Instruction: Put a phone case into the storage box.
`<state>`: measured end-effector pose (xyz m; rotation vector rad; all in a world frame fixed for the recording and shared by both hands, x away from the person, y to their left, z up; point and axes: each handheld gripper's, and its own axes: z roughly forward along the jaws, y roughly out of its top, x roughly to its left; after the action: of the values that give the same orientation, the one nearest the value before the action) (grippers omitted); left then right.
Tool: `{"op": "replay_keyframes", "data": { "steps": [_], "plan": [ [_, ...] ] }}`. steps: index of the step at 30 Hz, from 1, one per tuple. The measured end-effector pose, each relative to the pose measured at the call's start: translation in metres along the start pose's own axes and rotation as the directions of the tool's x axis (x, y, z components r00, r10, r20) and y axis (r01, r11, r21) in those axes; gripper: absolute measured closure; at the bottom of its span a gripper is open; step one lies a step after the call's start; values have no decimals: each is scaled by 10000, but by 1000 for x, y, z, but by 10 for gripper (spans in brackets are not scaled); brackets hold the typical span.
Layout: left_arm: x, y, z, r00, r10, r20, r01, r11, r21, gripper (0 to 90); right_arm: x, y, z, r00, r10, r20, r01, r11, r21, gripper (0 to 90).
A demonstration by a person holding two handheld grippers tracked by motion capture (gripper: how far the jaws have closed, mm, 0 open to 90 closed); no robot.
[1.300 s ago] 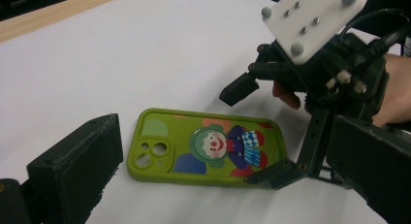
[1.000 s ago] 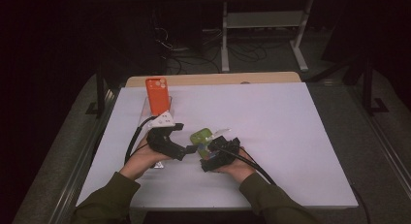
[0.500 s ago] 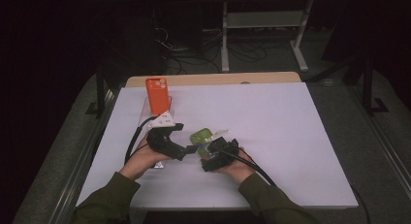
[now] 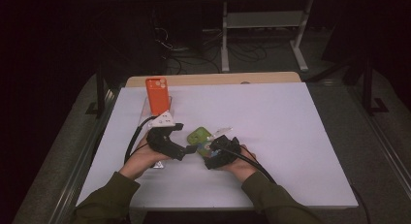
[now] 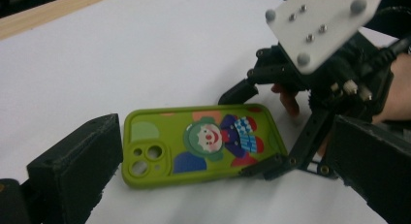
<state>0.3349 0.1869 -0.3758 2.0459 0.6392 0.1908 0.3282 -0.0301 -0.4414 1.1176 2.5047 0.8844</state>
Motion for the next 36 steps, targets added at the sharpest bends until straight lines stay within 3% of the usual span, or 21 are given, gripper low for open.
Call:
{"op": "replay_keyframes", "data": {
  "steps": [5, 7, 12, 15, 21, 23, 25, 28, 31, 34, 36],
  "plan": [
    [0, 3, -1, 9998, 157, 89, -157, 9999, 15, 0, -14, 2, -12, 9993, -191, -312, 186, 9997, -150, 158],
    [0, 4, -2, 9997, 168, 153, -168, 9998, 50, 0, -19, 3, -16, 9993, -250, -260, 248, 9997, -68, 158],
    [0, 8, -2, 9986, 417, 339, -423, 9989, 188, 0, -38, 3, -28, 9945, -698, -786, 725, 9968, 327, 157],
    [0, 11, 1, 9977, 484, 476, -496, 9985, 239, 0, -51, 0, -38, 9928, -800, -895, 829, 9961, 291, 157],
    [-1, 19, 8, 9899, 1159, 810, -1209, 9909, 595, 0, -75, -8, -57, 9838, -1255, -1277, 1290, 9915, 194, 157],
    [-2, 22, 11, 9901, 1109, 859, -1159, 9917, 556, 0, -81, -10, -63, 9779, -1399, -1556, 1440, 9895, 148, 157],
    [-1, 25, 14, 9881, 1226, 924, -1285, 9899, 599, 0, -89, -11, -67, 9658, -1959, -1696, 1989, 9800, 4, 157],
    [0, 29, 21, 9822, 1475, 1162, -1568, 9847, 759, 0, -96, -11, -72, 9565, -2158, -1965, 2147, 9763, -270, 157],
    [0, 35, 28, 9732, 1875, 1329, -2018, 9740, 1035, 0, -101, -10, -74, 9456, -2281, -2320, 2253, 9735, -388, 157],
    [-4, 40, 35, 9634, 2194, 1542, -2374, 9651, 1103, 0, -101, -9, -76, 9305, -2654, -2526, 2610, 9640, -513, 157],
    [-6, 43, 39, 9511, 2504, 1810, -2732, 9552, 1137, 0, -100, -9, -76, 9184, -2907, -2685, 2878, 9563, -511, 157]
  ]
}}
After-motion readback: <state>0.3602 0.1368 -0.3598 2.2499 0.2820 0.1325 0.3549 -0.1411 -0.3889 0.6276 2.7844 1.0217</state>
